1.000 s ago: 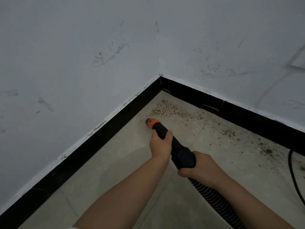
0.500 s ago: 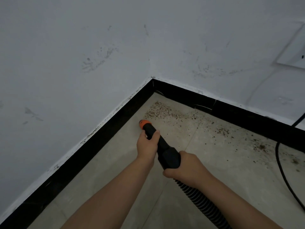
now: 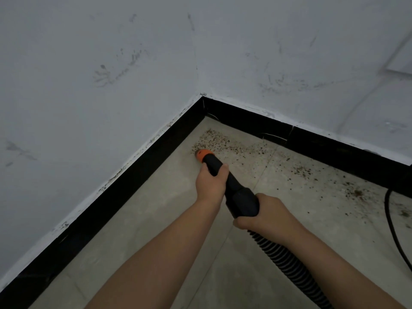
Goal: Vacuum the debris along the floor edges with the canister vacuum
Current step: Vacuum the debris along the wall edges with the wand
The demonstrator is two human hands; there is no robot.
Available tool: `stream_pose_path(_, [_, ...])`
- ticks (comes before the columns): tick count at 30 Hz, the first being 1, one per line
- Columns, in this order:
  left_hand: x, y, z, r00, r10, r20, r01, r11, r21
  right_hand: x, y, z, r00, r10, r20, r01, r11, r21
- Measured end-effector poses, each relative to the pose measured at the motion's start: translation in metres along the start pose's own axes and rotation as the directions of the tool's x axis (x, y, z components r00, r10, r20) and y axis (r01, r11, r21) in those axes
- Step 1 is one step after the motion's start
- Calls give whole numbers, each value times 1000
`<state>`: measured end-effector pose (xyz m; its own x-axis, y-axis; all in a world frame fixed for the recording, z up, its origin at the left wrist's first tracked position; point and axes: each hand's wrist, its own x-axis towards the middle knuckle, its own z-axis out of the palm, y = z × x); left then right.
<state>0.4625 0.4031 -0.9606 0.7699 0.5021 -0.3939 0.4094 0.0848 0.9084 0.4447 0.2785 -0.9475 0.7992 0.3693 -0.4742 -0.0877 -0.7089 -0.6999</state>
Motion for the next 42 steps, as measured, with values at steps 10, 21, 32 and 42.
stream_pose_path(10, [20, -10, -30, 997, 66, -39, -63, 996, 60, 16, -11, 35, 999, -38, 11, 37, 997, 69])
stream_pose_path(21, [35, 3, -8, 996, 72, 46, -73, 997, 20, 27, -10, 19, 997, 0, -76, 6, 996, 87])
stream_pose_path(32, [60, 14, 22, 995, 83, 64, -87, 994, 59, 51, -1, -6, 995, 8, -94, 7, 988, 154])
stream_pose_path(42, [79, 32, 40, 998, 59, 12, -60, 996, 67, 76, -5, -29, 998, -7, -62, 18, 982, 186])
